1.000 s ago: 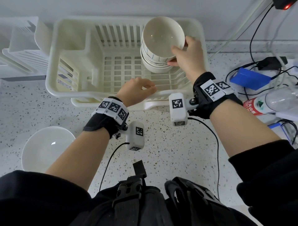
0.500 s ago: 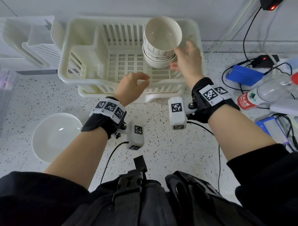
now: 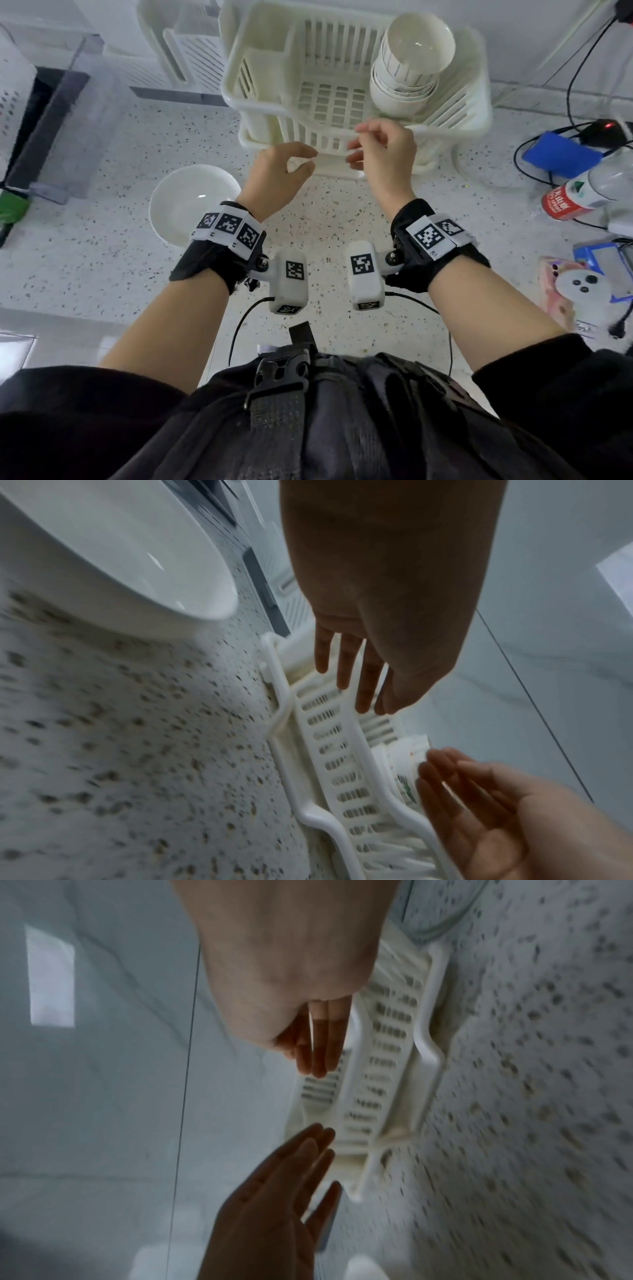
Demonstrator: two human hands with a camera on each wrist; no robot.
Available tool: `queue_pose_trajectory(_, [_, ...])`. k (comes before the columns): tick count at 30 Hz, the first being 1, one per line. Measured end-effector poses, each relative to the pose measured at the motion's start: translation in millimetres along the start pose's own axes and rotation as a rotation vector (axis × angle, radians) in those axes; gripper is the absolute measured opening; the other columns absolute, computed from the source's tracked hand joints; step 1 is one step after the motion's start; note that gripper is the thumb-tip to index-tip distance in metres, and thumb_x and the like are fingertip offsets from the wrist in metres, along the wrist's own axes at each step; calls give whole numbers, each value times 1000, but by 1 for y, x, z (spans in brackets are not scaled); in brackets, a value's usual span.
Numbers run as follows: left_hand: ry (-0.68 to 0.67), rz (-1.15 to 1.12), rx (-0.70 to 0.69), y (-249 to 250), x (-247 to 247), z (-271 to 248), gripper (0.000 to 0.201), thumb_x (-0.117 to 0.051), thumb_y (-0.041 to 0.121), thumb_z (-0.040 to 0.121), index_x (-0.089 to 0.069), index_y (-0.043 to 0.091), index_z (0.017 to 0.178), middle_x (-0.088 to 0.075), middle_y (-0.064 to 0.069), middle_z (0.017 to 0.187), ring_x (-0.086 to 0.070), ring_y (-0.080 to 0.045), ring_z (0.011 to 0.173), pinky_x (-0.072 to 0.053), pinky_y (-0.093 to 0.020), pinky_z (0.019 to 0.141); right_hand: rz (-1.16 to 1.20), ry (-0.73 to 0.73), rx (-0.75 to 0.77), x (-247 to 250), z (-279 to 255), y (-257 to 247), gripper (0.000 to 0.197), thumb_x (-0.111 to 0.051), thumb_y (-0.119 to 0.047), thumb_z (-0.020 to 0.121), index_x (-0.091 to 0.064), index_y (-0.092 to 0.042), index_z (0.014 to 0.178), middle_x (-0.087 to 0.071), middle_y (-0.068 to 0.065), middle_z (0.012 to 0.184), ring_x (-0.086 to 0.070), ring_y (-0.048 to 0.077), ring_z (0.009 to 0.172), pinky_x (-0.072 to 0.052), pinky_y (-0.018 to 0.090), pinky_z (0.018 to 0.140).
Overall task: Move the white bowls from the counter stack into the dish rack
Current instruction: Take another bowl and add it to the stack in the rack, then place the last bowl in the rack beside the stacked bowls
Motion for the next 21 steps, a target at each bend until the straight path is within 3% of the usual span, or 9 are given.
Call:
queue_pose_trajectory(2, [29,-20,25,-17,18,-15,27,-55,19,90,-65,13,115,-66,0,119,-59,-14,109,-39,-18,87,-39,-111,-47,-26,-20,3,15,-50,0,91,-65,-2,92,-67,11,74,-64,19,54,-57,30,55])
queue_pose_trajectory(5, [65,2,64,-47,49,-38,27,-54,19,90,-65,14,115,-66,2,120,-58,-11,107,-37,-17,94,-136,-301,-159,-68,-50,11,17,-49,-1,94,-63,-3,103,-68,12,87,-62,15,56,-56,29,58])
queue_pose_trajectory(9, [134,-5,149,-96,95,-61,27,-53,12,89,-65,13,112,-65,-1,122,-54,-15,114,-40,-29,101,-249,-464,-300,-123,-82,21,34,-54,-11,93,-52,-3,126,-63,13,117,-64,19,67,-58,31,62])
queue_pose_trajectory(13, [153,-3,224,-137,131,-76,30,-51,9,88,-63,11,116,-62,-6,127,-52,-20,121,-39,-25,96,-325,-454,-368,-164,-101,28,50,-58,-15,90,-41,-7,135,-56,11,127,-66,28,93,-61,38,68])
queue_pose_trajectory(15, [123,22,245,-153,142,-82,33,-52,10,88,-59,11,120,-59,-6,130,-50,-21,124,-40,-30,100,-341,-416,-396,-179,-105,32,57,-59,-12,87,-35,-10,139,-53,12,130,-65,30,98,-60,30,54])
queue_pose_trajectory(17, [82,56,261,-166,147,-87,37,-52,10,89,-54,11,126,-55,-8,134,-48,-24,126,-41,-36,103,-335,-408,-454,-190,-108,40,60,-54,-6,86,-32,-13,141,-53,13,132,-69,29,87,-59,26,45])
queue_pose_trajectory(19, [33,57,280,-176,149,-90,41,-53,11,89,-49,11,131,-52,-10,137,-50,-26,124,-42,-38,103,-281,-375,-509,-195,-111,46,57,-45,0,87,-32,-15,140,-51,13,135,-69,26,80,-63,36,55])
queue_pose_trajectory(21, [-17,37,293,-183,149,-92,44,-53,13,90,-45,11,134,-51,-9,139,-53,-27,121,-45,-41,101,-235,-319,-546,-199,-113,48,57,-39,5,87,-34,-15,140,-46,12,140,-67,29,90,-63,44,66])
Point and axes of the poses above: each hand's wrist, its own z-axis towards the middle knuckle, its own x-axis out of the back of the hand, y = z × x, the point moved 2 cm from there along z, towards the middle knuckle
